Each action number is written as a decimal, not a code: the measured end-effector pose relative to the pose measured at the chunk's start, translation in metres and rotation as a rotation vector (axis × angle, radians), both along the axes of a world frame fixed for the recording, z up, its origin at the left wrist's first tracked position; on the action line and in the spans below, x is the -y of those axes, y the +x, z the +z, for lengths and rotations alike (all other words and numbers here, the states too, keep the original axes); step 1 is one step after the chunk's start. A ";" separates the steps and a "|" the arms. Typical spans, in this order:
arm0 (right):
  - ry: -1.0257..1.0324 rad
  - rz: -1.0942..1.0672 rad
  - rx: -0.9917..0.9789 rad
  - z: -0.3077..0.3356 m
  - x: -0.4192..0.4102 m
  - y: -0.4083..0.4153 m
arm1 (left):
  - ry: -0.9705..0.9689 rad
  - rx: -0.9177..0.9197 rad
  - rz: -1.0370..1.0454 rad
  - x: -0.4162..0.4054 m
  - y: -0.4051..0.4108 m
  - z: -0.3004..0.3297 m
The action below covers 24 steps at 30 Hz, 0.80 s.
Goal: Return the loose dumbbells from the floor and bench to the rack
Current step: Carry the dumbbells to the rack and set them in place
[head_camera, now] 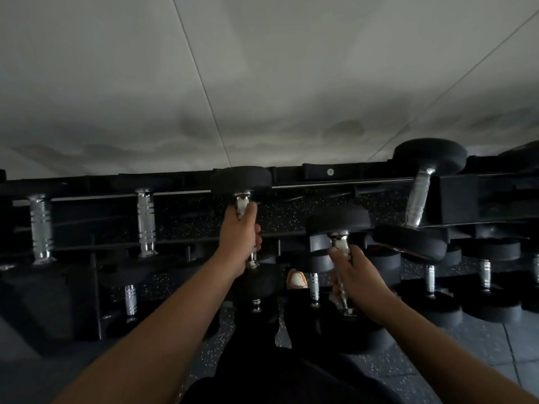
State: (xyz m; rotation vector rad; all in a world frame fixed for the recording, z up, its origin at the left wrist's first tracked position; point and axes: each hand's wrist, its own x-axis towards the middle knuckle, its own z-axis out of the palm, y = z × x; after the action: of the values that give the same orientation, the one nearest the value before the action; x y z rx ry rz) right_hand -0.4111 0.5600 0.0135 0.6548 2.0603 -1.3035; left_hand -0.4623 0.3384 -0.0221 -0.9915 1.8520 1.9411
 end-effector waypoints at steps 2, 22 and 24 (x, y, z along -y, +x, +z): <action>0.009 0.002 0.004 0.002 -0.002 0.000 | -0.005 -0.012 -0.015 -0.001 -0.006 0.000; 0.040 -0.014 -0.008 -0.022 -0.018 -0.043 | -0.044 0.029 0.040 -0.010 -0.032 -0.038; 0.014 -0.036 -0.032 -0.020 -0.018 -0.050 | -0.056 0.023 0.036 -0.012 -0.032 -0.040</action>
State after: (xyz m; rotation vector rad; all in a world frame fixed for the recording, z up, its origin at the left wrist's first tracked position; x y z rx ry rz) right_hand -0.4612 0.5781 -0.0069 0.6850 2.0936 -1.3292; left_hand -0.4943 0.3499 -0.0616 -1.0671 1.8983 1.8993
